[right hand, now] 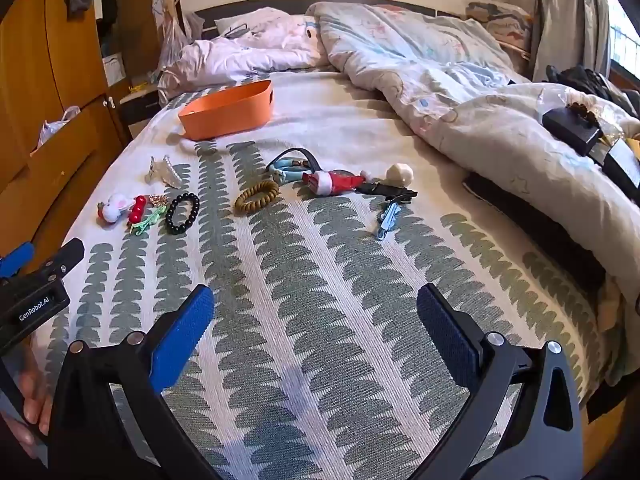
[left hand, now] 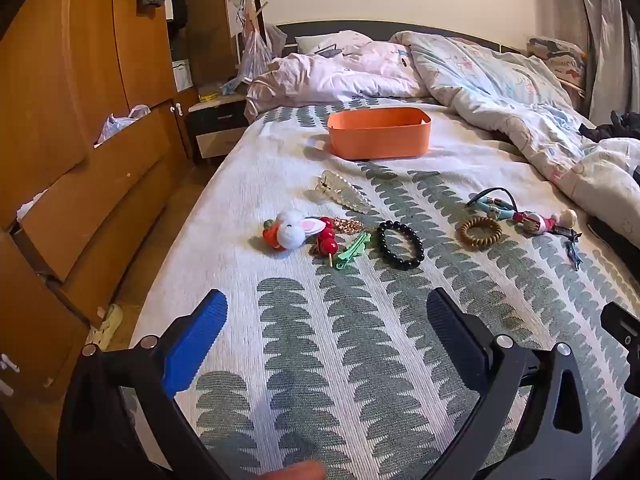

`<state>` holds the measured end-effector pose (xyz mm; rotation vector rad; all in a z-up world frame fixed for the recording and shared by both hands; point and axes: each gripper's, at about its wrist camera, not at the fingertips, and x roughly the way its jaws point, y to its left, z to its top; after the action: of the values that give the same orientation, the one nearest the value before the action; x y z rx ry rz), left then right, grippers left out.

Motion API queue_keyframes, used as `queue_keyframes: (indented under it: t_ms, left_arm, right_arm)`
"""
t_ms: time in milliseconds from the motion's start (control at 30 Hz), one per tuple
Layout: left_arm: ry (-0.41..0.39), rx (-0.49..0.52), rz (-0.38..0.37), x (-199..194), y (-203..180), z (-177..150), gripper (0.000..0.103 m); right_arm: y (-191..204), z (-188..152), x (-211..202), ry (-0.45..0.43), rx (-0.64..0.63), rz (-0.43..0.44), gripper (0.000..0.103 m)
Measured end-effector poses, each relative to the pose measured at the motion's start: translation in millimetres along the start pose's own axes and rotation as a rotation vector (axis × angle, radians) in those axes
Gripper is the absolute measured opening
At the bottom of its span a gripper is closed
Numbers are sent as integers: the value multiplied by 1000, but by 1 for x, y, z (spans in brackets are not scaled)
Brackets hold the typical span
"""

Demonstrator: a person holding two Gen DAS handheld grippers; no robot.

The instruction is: Organize jewelry

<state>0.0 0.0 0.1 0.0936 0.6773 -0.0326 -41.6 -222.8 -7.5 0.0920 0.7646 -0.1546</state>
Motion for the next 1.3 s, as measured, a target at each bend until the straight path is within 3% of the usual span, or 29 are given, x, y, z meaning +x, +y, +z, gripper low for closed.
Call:
queue_keyframes:
  t_ms: [500,1300]
  left_arm:
    - [17,-1,-32,5,-1,-8,99]
    - [17,54,-5,4,-5,-3,99]
  right_arm:
    - [-3,0,0,6,14,21,100]
    - [-2,2,-1,-5,16,11,100]
